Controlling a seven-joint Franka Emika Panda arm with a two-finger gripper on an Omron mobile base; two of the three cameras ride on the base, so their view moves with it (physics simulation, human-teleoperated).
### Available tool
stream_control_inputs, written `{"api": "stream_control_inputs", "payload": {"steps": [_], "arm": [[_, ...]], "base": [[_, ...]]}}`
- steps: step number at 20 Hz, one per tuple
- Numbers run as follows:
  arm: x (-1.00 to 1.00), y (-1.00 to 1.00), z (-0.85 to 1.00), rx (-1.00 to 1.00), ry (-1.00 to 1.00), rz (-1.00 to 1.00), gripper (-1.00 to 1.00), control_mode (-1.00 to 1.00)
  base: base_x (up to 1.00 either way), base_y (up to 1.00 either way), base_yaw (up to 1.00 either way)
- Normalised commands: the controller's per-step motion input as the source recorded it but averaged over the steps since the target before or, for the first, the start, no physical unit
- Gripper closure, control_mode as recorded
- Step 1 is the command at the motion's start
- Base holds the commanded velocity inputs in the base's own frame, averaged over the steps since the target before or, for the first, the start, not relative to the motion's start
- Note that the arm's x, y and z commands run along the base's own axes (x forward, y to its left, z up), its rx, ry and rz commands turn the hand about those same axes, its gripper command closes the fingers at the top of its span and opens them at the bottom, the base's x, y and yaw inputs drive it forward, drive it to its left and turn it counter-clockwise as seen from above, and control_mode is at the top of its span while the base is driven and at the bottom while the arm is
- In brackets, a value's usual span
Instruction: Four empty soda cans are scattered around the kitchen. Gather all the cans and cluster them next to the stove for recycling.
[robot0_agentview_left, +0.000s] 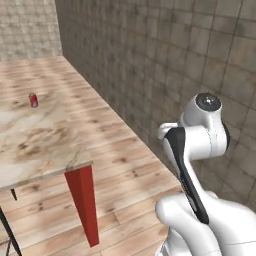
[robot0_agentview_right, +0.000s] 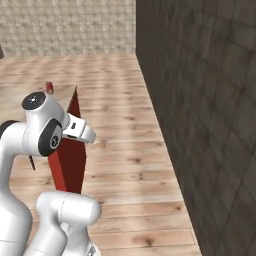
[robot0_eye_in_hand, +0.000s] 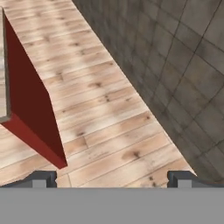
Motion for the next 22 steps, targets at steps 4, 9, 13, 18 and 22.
{"api": "stream_control_inputs", "payload": {"steps": [4,9,13,18,22], "arm": [[0.0,0.0,0.0,0.0,0.0,0.0,-1.0,1.0],[0.0,0.0,0.0,0.0,0.0,0.0,-1.0,1.0],[0.0,0.0,0.0,0.0,0.0,0.0,-1.0,1.0],[0.0,0.0,0.0,0.0,0.0,0.0,-1.0,1.0],[0.0,0.0,0.0,0.0,0.0,0.0,-1.0,1.0]], "base": [[0.68,-0.38,0.26],[0.67,-0.33,0.28],[0.6,-0.36,0.3],[0.51,-0.33,0.32],[0.48,-0.3,0.34]]}}
